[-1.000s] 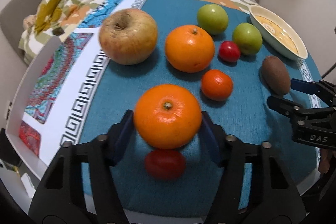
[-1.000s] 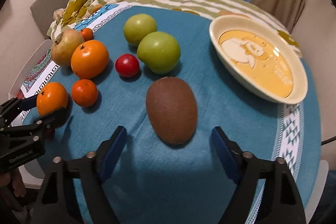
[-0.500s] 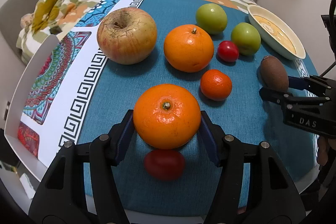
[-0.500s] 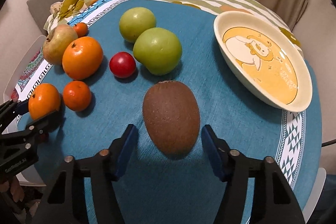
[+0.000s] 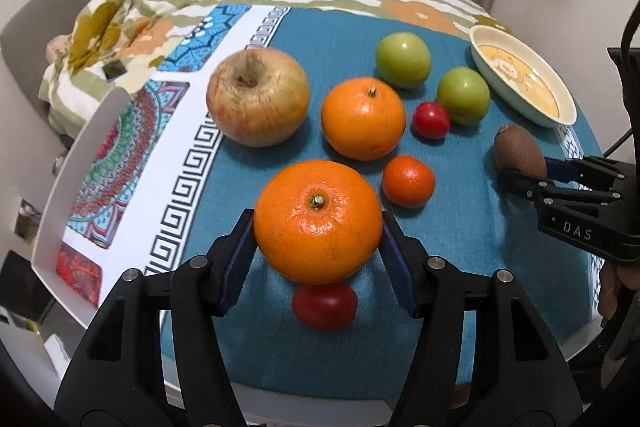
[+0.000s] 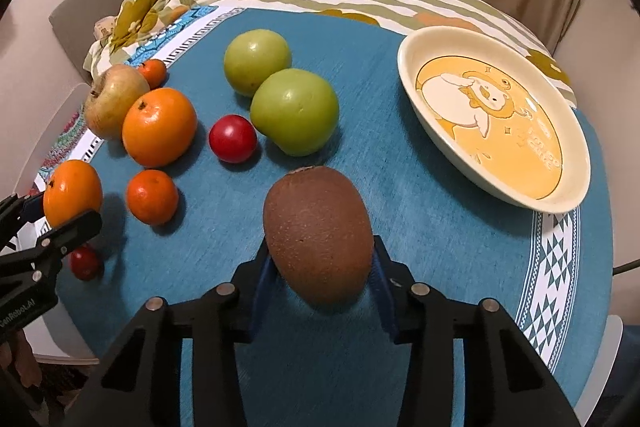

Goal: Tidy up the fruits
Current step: 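Carry the orange to the cream bowl and release it with the left tool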

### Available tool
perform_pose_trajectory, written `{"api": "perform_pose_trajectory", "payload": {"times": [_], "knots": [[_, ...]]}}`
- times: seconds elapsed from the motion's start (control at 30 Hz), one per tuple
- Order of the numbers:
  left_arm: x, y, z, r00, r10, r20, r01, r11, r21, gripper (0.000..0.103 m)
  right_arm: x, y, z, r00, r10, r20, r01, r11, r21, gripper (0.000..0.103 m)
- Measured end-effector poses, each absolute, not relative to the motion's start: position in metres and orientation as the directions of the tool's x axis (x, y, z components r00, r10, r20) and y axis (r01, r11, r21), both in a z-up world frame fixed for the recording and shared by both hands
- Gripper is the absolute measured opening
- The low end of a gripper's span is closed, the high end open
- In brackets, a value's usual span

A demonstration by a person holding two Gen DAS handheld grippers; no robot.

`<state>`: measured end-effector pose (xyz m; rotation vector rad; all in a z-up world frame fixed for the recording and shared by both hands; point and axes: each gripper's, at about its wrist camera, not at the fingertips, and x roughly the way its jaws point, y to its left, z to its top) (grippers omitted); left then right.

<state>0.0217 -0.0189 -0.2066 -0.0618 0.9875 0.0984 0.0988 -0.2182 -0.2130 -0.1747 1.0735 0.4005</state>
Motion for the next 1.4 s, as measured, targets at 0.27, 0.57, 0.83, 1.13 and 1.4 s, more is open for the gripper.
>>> {"api": "perform_pose_trajectory", "payload": {"times": [0.27,0.57,0.83,1.13,1.4], "knots": [[0.024,-0.036,-0.165,0.587,0.042,-0.809,-0.059,0.998,0.008,0.064,0.090,-0.234,-0.178,0.458,0.254,-0.852,-0.364,0.928,0.081,0.041],[0.063,-0.062,-0.109,0.652,-0.020,-0.758,0.040,0.999,0.008,0.064,0.100,-0.269,-0.132,0.533,0.227,-0.815,-0.263,0.960,0.095,0.041],[0.132,-0.102,-0.088,0.655,-0.121,-0.746,0.182,0.983,0.000,0.064,0.125,-0.310,-0.108,0.576,0.147,-0.804,-0.121,0.988,0.095,0.041],[0.214,-0.162,-0.106,0.585,-0.254,-0.770,0.362,0.932,-0.033,0.064,0.161,-0.355,-0.114,0.569,0.043,-0.821,0.061,0.994,0.095,0.041],[0.276,-0.220,-0.151,0.496,-0.293,-0.818,0.475,0.880,-0.027,0.064,0.183,-0.389,-0.132,0.541,-0.009,-0.841,0.198,0.973,0.117,0.041]]}}
